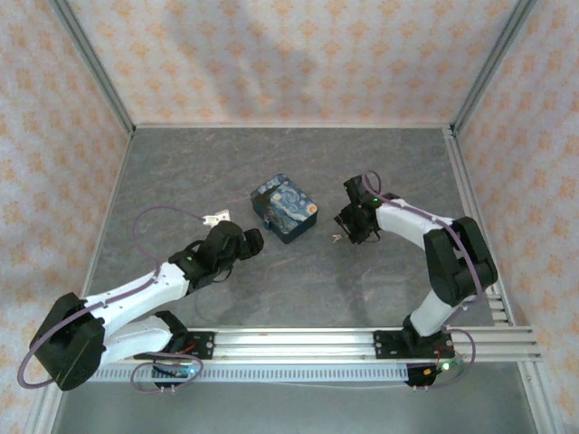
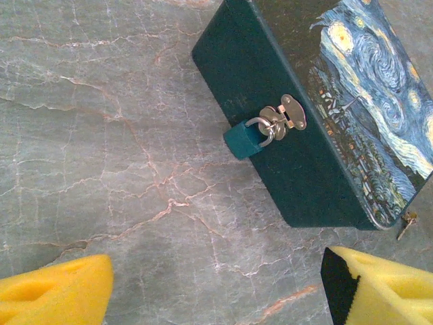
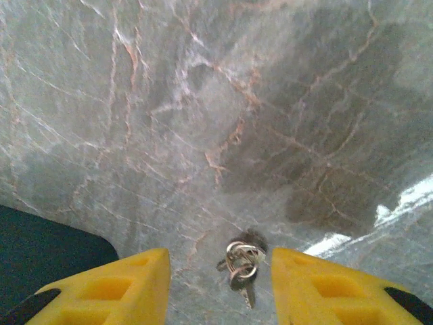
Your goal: Unlock a padlock with a key
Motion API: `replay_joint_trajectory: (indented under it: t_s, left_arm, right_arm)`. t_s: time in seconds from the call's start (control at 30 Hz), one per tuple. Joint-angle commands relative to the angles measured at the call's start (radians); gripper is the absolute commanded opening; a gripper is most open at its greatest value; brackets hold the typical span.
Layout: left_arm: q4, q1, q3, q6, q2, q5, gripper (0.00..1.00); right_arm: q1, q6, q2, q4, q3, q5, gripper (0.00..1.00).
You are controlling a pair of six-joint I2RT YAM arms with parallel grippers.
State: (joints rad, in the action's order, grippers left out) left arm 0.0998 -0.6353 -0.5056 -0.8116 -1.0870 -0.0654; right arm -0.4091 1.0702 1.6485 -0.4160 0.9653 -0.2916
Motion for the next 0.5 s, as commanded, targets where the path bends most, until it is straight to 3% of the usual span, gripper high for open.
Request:
replay_joint_trajectory:
  t_s: [0.0, 0.47]
  left_arm:
    - [-0.010, -0.008, 0.008, -0.015, 0.001, -0.038, 0.82]
    - [0.026, -0.008, 0.042, -0.015, 0.069, -0.079, 0.82]
  right_arm:
    - [-0.017, -0.004, 0.028, -0.042, 0.029, 0.032, 0.44]
    - [-0.029, 0.007, 0.100, -0.056, 0.065, 0.041, 0.40]
